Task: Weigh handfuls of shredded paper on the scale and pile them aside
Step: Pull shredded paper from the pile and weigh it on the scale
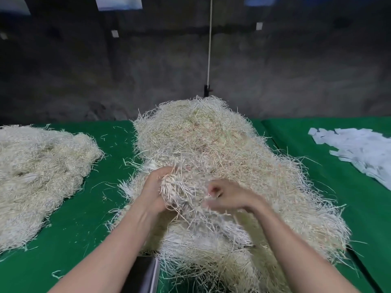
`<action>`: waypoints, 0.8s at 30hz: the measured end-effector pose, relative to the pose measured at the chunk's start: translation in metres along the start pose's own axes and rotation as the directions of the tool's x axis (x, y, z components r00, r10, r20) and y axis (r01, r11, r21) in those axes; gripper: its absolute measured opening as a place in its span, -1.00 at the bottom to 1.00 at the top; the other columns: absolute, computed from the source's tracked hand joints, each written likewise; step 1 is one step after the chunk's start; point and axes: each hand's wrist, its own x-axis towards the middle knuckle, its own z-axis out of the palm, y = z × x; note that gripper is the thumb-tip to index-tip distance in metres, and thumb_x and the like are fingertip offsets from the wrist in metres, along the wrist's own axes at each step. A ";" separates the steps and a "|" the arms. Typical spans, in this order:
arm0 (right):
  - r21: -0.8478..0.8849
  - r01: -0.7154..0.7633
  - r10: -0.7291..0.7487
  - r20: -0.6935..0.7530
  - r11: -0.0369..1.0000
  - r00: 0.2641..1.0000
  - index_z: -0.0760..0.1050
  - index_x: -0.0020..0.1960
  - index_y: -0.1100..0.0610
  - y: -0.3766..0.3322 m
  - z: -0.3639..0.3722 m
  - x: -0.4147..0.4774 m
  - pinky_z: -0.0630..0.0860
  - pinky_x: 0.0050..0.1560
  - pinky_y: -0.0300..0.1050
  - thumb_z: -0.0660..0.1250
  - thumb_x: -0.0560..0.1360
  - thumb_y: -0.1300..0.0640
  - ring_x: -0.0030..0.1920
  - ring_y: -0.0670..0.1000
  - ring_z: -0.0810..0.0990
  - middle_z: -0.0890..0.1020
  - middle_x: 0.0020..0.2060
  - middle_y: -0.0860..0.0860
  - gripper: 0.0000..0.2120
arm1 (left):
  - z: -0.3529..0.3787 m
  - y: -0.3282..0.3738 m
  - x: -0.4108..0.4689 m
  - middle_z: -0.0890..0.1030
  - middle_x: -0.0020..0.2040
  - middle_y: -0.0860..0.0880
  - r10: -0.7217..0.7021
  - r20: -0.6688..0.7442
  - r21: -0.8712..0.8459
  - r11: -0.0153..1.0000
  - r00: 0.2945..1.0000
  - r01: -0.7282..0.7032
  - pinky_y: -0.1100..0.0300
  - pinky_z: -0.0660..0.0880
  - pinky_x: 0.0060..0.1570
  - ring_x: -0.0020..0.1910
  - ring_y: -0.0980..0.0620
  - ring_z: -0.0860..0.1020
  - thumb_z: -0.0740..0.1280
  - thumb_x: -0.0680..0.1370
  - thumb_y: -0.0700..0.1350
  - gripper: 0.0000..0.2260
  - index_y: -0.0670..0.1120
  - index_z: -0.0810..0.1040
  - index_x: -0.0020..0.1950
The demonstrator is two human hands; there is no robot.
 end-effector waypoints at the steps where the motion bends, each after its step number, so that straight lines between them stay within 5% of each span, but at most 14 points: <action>1: -0.103 -0.022 0.022 -0.001 0.994 1.000 0.36 0.30 -0.05 0.006 0.023 0.007 0.46 0.22 0.03 0.37 0.44 0.01 0.13 0.01 0.51 0.47 0.24 -0.01 -0.55 | 0.005 -0.001 0.001 0.57 -0.41 -0.09 -0.004 -0.009 -0.024 1.000 1.000 0.004 0.17 0.51 -0.49 -0.53 -0.01 0.53 0.29 0.39 -0.21 -0.94 -0.17 0.46 -0.17; 3: -0.262 -0.156 0.132 -0.107 0.952 0.986 0.16 0.47 -0.12 0.029 0.052 0.014 0.35 0.34 0.14 0.33 0.46 0.06 0.28 0.06 0.43 0.35 0.38 -0.03 -0.36 | 0.008 0.002 0.002 0.49 -0.39 -0.07 0.034 -0.040 -0.045 0.998 0.999 -0.036 0.19 0.49 -0.49 -0.54 0.01 0.48 0.24 0.48 -0.22 -0.93 -0.14 0.42 -0.22; 6: -0.422 -0.408 0.319 -0.266 0.810 0.909 0.21 0.47 -0.06 0.084 0.055 0.008 0.22 0.41 0.20 0.24 0.54 0.09 0.42 0.13 0.28 0.28 0.45 0.01 -0.48 | -0.002 0.016 0.003 0.54 -0.43 -0.06 0.119 -0.089 -0.072 0.989 0.989 -0.126 0.08 0.54 -0.33 -0.50 -0.01 0.54 0.20 0.52 -0.20 -0.89 -0.14 0.43 -0.20; 8: -0.412 -0.470 0.403 -0.244 0.780 0.882 0.28 0.41 0.01 0.103 0.050 -0.002 0.27 0.39 0.17 0.27 0.54 0.04 0.36 0.09 0.35 0.38 0.38 0.02 -0.54 | -0.009 0.025 0.000 0.57 -0.45 -0.08 0.128 -0.117 -0.087 0.987 0.985 -0.138 -0.02 0.57 -0.29 -0.50 -0.03 0.57 0.23 0.52 -0.17 -0.90 -0.13 0.47 -0.18; 11: -0.318 -0.334 0.312 -0.118 0.887 0.943 0.32 0.34 0.00 0.079 0.028 -0.015 0.45 0.25 0.02 0.41 0.43 0.00 0.16 -0.04 0.50 0.49 0.22 -0.07 -0.47 | -0.008 0.031 -0.002 0.55 -0.49 -0.10 0.121 -0.136 -0.085 0.987 0.983 -0.134 0.04 0.55 -0.48 -0.55 -0.04 0.53 0.25 0.50 -0.17 -0.78 -0.10 0.54 -0.34; 13: -0.233 -0.222 0.185 -0.171 0.947 0.968 0.30 0.32 -0.08 0.051 0.002 -0.020 0.47 0.21 -0.09 0.50 0.33 0.01 0.13 -0.09 0.50 0.46 0.26 -0.10 -0.37 | -0.002 0.030 -0.003 0.54 -0.44 -0.10 0.126 -0.098 -0.063 0.989 0.987 -0.133 0.04 0.54 -0.48 -0.52 -0.05 0.52 0.28 0.45 -0.18 -0.77 -0.10 0.54 -0.41; 16: -0.208 0.013 -0.086 -0.345 0.978 0.935 -0.12 0.49 -0.25 0.002 -0.018 -0.017 0.01 0.44 0.01 0.53 0.08 -0.22 0.48 -0.04 0.06 0.05 0.47 -0.21 0.17 | 0.005 0.027 -0.006 0.52 -0.42 -0.06 0.125 -0.049 -0.010 0.992 0.991 -0.125 0.07 0.55 -0.45 -0.47 -0.04 0.51 0.36 0.29 -0.15 -0.94 -0.10 0.52 -0.37; 18: -0.116 0.192 -0.219 -0.316 0.975 0.923 -0.32 0.47 -0.30 -0.026 -0.003 -0.002 -0.24 0.42 0.01 0.51 0.04 -0.23 0.47 -0.11 -0.20 -0.18 0.44 -0.31 0.29 | 0.010 0.025 -0.006 0.51 -0.42 -0.04 0.145 0.009 0.001 0.989 0.989 -0.145 0.16 0.53 -0.46 -0.48 -0.01 0.49 0.37 0.27 -0.13 -0.94 -0.09 0.52 -0.38; 20: -0.110 0.151 -0.169 -0.185 0.982 0.968 -0.07 0.52 -0.07 -0.031 0.028 0.016 -0.17 0.48 0.07 0.48 0.27 -0.05 0.49 -0.03 -0.03 0.00 0.47 -0.13 0.01 | 0.016 0.027 -0.011 0.52 -0.47 -0.02 0.188 0.054 0.019 0.982 0.981 -0.189 0.20 0.51 -0.45 -0.52 0.02 0.50 0.36 0.27 -0.12 -0.89 -0.07 0.55 -0.46; 21: -0.150 0.094 -0.115 -0.139 0.984 0.984 0.19 0.46 0.07 -0.024 0.041 0.023 0.04 0.49 0.09 0.42 0.39 0.03 0.44 0.05 0.22 0.24 0.44 0.04 -0.28 | 0.016 0.032 -0.015 0.53 -0.49 -0.01 0.206 0.070 0.030 0.978 0.976 -0.208 0.18 0.49 -0.39 -0.53 0.03 0.50 0.36 0.28 -0.12 -0.86 -0.05 0.55 -0.50; 23: -0.128 -0.034 0.008 -0.201 0.991 0.980 0.51 0.15 0.14 0.000 0.049 0.030 0.48 0.23 -0.04 0.34 0.49 0.13 0.13 0.05 0.56 0.54 0.18 0.12 -0.75 | 0.009 0.041 -0.019 0.59 -0.41 -0.10 0.287 0.097 0.135 0.945 0.953 -0.298 0.05 0.47 -0.19 -0.43 -0.07 0.56 0.38 0.27 -0.11 -0.88 -0.04 0.59 -0.48; 24: -0.049 -0.078 0.063 -0.252 0.996 0.966 0.56 0.00 0.11 0.011 0.048 0.032 0.57 0.05 -0.11 0.34 0.50 0.16 -0.02 0.01 0.61 0.60 0.06 0.09 -0.91 | 0.002 0.045 -0.020 0.64 -0.18 -0.22 0.331 0.106 0.270 0.898 0.938 -0.348 -0.10 0.46 0.01 -0.20 -0.18 0.61 0.40 0.27 -0.06 -0.93 -0.02 0.66 -0.35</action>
